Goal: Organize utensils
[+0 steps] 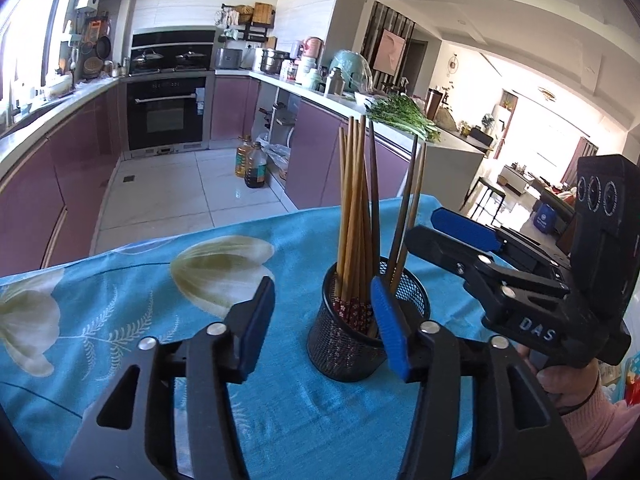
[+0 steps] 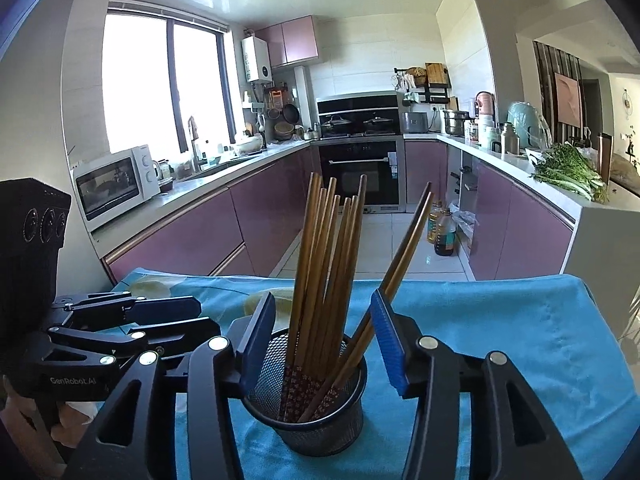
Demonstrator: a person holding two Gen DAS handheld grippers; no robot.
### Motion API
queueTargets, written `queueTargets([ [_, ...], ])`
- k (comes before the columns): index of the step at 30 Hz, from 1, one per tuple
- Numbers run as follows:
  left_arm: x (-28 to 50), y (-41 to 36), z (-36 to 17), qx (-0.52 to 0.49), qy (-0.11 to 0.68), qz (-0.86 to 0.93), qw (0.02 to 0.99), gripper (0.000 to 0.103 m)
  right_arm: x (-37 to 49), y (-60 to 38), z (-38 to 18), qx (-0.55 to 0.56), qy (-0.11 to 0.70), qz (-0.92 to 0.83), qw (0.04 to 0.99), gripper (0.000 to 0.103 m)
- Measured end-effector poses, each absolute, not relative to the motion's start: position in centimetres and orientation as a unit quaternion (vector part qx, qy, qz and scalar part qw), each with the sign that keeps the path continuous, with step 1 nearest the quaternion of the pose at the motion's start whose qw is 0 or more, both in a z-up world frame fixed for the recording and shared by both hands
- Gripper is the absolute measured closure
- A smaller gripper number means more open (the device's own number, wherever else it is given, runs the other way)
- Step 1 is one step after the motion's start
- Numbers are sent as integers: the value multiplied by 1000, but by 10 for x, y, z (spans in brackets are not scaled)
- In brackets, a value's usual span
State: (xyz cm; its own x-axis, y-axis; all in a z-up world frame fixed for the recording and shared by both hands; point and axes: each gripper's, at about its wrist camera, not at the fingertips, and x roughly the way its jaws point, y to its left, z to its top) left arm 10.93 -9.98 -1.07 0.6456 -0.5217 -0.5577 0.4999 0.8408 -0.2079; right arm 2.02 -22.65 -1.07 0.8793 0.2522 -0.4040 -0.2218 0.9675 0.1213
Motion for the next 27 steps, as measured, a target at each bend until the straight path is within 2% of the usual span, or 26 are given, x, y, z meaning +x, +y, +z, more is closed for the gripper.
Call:
queueTargets([
  [2, 104, -95, -8, -16, 301, -272, 914, 45, 13, -221, -10, 29, 206, 128, 970, 48],
  [4, 97, -87, -5, -17, 287, -257, 923, 32, 6, -217, -9, 25, 198, 131, 971, 40],
  [5, 93, -83, -4, -18, 280, -248, 927, 29, 3, -215, -9, 24, 193, 132, 972, 39],
  [10, 73, -65, 3, -15, 241, -197, 950, 9, -12, -206, -8, 20, 169, 130, 977, 12],
  [12, 65, -58, 5, -16, 228, -183, 956, 6, -16, -203, -9, 19, 161, 125, 979, 7],
  [27, 15, -12, 17, -24, 162, -103, 981, 6, -34, -192, -9, 20, 130, 139, 981, 7],
])
